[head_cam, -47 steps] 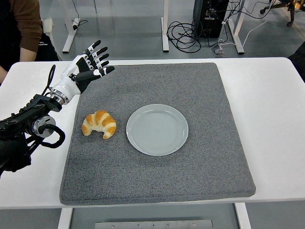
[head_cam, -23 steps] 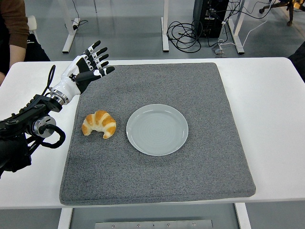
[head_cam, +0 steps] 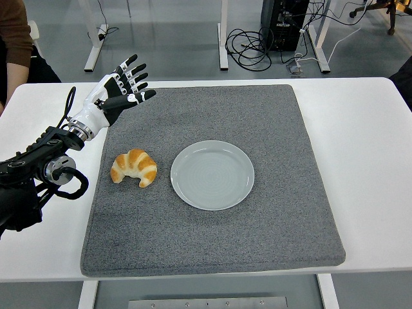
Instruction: Place the bread on the plate
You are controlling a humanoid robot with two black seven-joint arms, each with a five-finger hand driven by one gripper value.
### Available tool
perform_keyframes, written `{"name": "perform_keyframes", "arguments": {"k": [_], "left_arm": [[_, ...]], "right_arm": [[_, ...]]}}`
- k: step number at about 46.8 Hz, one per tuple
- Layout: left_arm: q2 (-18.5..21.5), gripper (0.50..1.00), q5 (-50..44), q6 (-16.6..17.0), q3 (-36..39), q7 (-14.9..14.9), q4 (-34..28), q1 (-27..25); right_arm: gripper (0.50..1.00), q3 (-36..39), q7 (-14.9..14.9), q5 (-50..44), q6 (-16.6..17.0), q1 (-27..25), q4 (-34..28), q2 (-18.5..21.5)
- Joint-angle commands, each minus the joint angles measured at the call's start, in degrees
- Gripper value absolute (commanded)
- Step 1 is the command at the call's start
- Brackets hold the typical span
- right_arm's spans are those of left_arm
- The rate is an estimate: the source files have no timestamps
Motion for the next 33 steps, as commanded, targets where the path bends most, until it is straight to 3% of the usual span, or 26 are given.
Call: {"name": "perform_keyframes", "arguments": {"k": [1,8,23,28,33], "left_arm": [[0.51,0.966,0.16,-0.13,0.1,0.13,-0.42,-0.38],[1.82,0.963,1.04,-0.13,1.24,1.44,-0.42,-2.31],[5.25,0.93,1.66,0.31,14.33,2.15,-1.2,-10.13],[8.67,0.93,3.59,0.75,18.9,2.15,-5.68,-13.29],[13.68,0.93,6.05,3.29,22.24,2.24,-14.46,-15.76]], "right_arm": [[1.0,-0.08,0.0,0.08,0.0,0.0,0.06,0.0],[1.0,0.01,0.0,0.0,0.0,0.0,-0.03,0.0],[1.0,0.01,0.0,0.0,0.0,0.0,0.06,0.0],[1.0,-0.08,0.0,0.08,0.0,0.0,0.06,0.0],[1.0,-0.08,0.0,0.0,0.0,0.0,-0.03,0.0]]}}
